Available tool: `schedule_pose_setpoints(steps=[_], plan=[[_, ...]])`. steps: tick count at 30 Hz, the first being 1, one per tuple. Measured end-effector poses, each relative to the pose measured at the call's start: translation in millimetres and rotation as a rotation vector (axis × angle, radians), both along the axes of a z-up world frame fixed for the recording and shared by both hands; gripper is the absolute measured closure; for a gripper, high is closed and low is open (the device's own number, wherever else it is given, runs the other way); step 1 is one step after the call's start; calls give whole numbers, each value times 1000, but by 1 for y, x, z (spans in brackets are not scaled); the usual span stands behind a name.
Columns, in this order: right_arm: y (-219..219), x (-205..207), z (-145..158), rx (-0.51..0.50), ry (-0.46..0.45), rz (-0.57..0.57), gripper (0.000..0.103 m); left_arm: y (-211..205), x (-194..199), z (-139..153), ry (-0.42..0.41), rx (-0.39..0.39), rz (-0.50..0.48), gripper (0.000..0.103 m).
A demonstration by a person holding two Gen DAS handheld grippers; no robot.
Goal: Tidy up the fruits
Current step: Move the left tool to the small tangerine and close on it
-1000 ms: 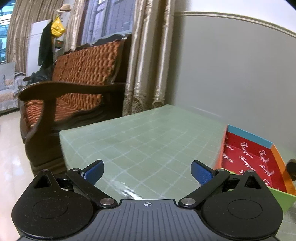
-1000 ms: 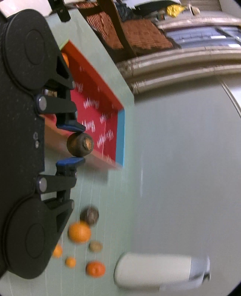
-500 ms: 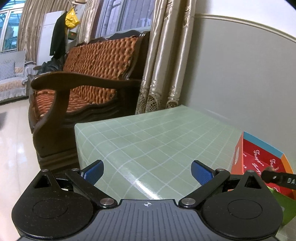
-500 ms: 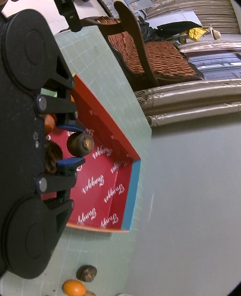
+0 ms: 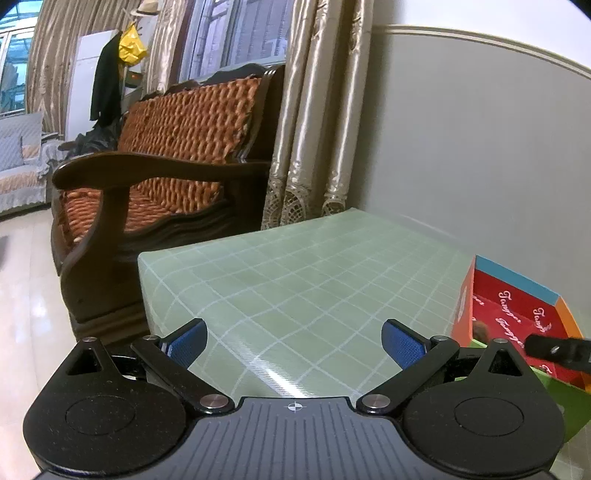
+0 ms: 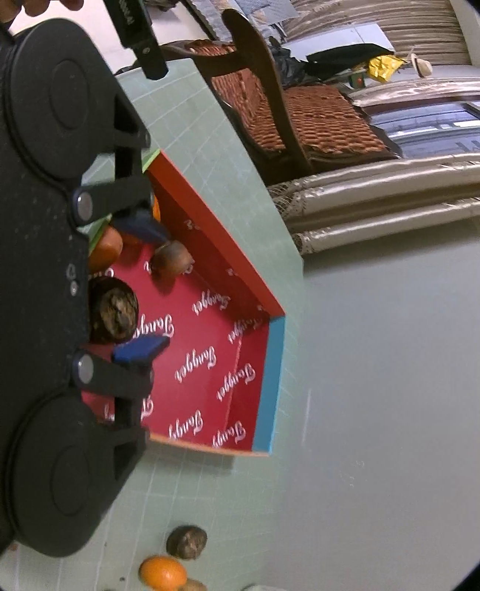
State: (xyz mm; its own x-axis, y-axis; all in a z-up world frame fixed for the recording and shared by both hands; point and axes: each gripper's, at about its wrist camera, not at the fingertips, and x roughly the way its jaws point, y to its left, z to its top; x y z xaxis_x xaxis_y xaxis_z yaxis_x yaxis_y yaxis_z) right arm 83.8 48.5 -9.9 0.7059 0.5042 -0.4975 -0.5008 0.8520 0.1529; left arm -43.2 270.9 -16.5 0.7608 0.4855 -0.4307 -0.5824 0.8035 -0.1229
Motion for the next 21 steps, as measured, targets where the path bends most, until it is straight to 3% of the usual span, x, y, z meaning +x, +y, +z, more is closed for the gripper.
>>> schedule_pose_setpoints(steps=[4, 12, 21], plan=[[-15, -7, 9, -1, -47, -24, 29, -7, 3, 1, 3, 9, -12, 3], [-63, -15, 19, -15, -124, -140, 3, -34, 11, 4, -7, 34, -58, 3], [-137, -18, 8, -58, -194, -334, 2, -102, 23, 15, -58, 130, -241, 3]])
